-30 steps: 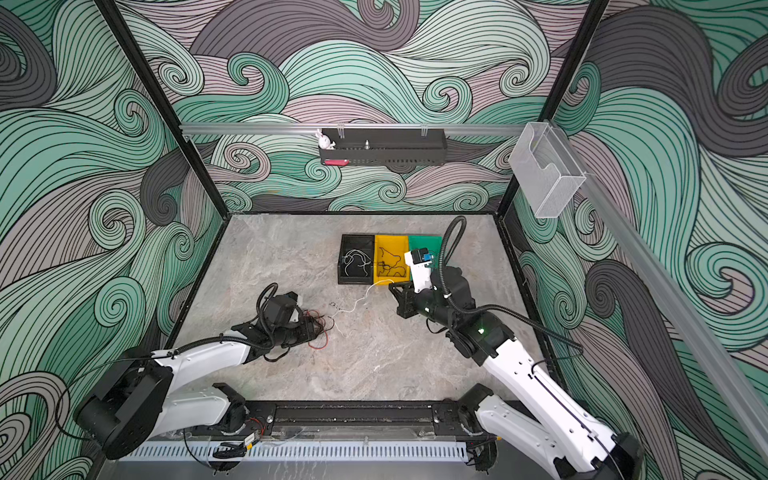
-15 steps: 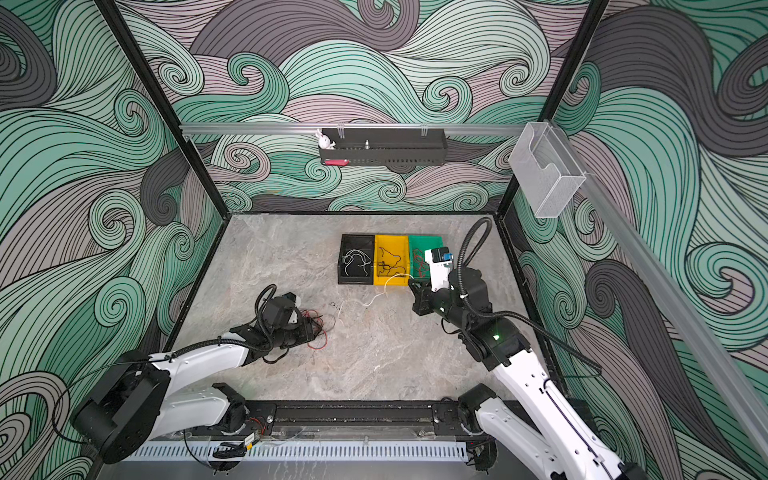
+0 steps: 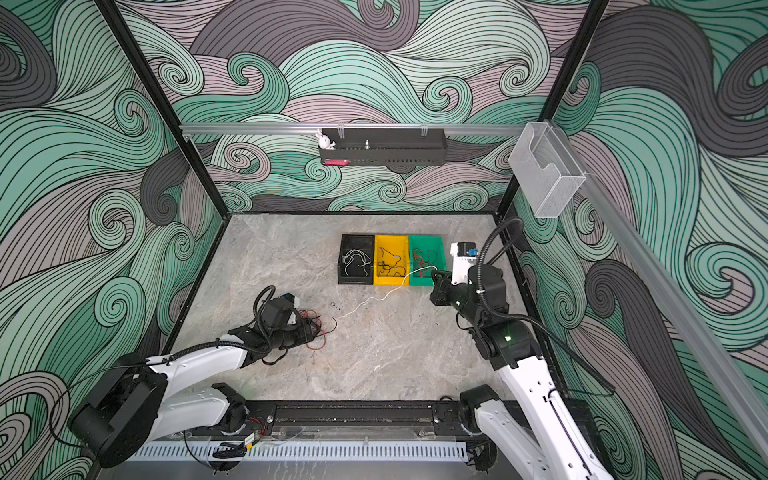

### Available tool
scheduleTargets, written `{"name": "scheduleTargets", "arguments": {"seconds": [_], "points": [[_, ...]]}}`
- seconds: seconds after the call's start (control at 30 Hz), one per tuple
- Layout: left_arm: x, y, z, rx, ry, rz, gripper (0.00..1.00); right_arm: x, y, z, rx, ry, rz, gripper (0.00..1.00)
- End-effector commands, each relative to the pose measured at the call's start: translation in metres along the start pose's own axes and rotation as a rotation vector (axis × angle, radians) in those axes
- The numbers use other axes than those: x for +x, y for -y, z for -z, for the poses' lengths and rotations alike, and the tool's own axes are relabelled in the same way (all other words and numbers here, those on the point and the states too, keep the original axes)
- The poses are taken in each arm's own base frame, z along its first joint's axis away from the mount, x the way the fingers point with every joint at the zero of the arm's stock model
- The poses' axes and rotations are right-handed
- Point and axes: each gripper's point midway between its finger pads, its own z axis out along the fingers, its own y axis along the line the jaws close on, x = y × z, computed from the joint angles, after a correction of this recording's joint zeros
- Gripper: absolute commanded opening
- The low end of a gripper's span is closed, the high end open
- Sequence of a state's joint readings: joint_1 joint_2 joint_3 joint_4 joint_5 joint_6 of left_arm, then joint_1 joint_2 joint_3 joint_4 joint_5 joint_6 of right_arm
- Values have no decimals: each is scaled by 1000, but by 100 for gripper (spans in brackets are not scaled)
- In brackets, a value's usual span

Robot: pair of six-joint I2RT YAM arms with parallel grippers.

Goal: Untangle the cables
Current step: 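Lift the white wire high with the right gripper, drawing it out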

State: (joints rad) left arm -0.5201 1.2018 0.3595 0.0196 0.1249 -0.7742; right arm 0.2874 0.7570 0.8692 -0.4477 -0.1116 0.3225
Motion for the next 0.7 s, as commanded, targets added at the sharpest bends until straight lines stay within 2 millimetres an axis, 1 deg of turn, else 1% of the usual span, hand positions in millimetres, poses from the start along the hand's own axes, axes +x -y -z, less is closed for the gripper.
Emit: {"name": "scheduleTargets", "arguments": {"seconds": [0.0,0.13,0.37,0.47,0.5,0.6,0.67], "points": [[11,-22,1,-78,-26,19,54,-12,13,9,57,41,-39,0],[12,-22,1,-77,-29,20,54,-19,31,11,105,62,-95,0],[12,-22,1,-77,-27,21,54,-25,46,10,120,62,-150,0],[12,-22,1,-74,-28,25,54,-24,44,5,99,47,-156,0],[12,-21,1,-70,-29,25,54,-23,41,3,77,38,-157,0],[11,-17,1,-57,-31,25,54,-22,23,-4,-38,23,-171,0],[10,-14,1,-45,-30,26,54,-18,10,-9,-116,2,-188,0]]}}
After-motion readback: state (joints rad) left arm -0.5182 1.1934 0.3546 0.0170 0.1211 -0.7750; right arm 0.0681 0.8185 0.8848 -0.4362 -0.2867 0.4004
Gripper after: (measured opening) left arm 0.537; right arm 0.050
